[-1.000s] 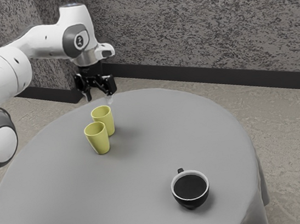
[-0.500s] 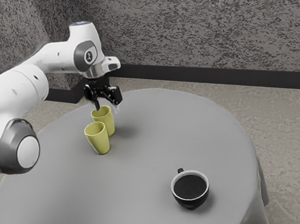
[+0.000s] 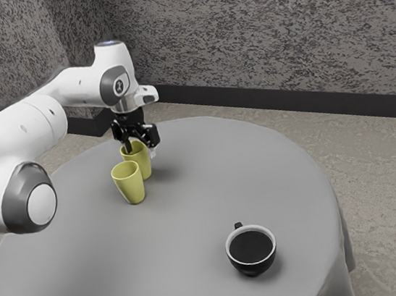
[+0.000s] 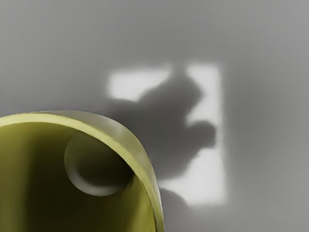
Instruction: Place the left cup onto the right cup
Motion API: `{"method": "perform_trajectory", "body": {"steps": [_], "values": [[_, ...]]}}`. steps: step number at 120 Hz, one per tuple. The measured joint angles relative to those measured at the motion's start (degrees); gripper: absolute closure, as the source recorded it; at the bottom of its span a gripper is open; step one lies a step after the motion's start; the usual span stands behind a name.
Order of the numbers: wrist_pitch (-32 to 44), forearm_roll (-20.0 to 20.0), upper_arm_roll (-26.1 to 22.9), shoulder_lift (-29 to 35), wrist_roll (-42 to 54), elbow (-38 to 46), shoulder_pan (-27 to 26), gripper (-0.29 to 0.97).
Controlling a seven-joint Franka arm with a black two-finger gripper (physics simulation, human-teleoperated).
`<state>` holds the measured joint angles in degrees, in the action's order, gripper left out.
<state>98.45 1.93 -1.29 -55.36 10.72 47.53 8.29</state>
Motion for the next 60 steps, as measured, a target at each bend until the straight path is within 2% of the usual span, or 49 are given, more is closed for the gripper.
{"method": "perform_trajectory", "body": {"steps": [28,60], "values": [[0.4,0.8,-0.8,-2.0,0.8,-2.1,0.1,0.08],[0.5,1.4,-1.0,-2.6,1.4,-2.7,0.1,0.31]]}}
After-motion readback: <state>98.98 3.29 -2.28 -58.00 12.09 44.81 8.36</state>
